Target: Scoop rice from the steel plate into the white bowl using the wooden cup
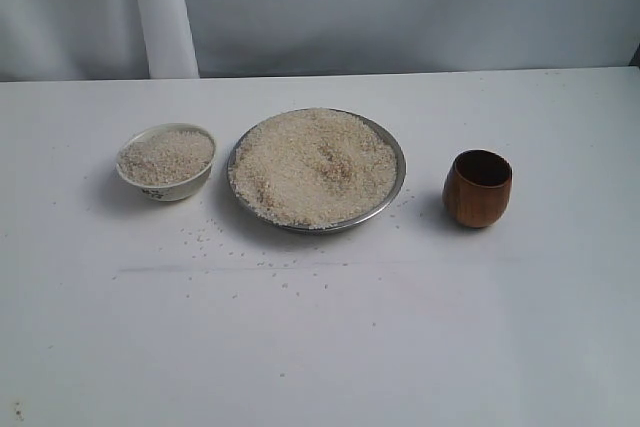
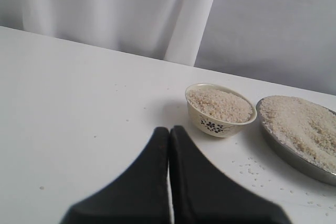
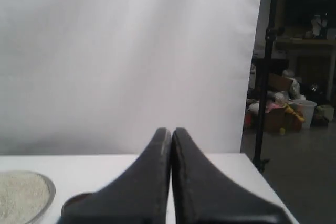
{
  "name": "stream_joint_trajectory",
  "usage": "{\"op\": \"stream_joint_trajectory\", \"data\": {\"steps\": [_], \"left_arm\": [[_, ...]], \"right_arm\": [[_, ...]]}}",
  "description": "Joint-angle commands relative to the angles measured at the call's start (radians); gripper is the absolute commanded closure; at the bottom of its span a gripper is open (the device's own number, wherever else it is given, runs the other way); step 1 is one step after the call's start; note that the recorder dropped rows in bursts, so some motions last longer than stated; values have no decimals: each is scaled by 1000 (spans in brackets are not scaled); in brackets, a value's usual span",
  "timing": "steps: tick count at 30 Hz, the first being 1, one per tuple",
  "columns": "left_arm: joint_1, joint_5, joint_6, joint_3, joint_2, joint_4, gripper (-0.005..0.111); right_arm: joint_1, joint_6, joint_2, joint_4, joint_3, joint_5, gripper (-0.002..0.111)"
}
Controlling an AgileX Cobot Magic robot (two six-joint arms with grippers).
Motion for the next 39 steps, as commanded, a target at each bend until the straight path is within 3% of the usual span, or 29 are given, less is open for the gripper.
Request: {"op": "stream_joint_trajectory", "data": {"steps": [1,5,17,39], "left_arm": [[-6,-3,-3,-2,-3,-3,107],[-6,-3,-3,-2,-3,-3,107],[-6,-3,-3,-2,-3,-3,107],[-6,-3,-3,-2,-3,-3,107]], "right_arm": [[-8,-5,-5,13,82,-30,108],[-8,-5,-5,13,107,-27,108],[-8,-14,-5,3,107,278,108],[-8,-14,-5,6,107,278,108]]}}
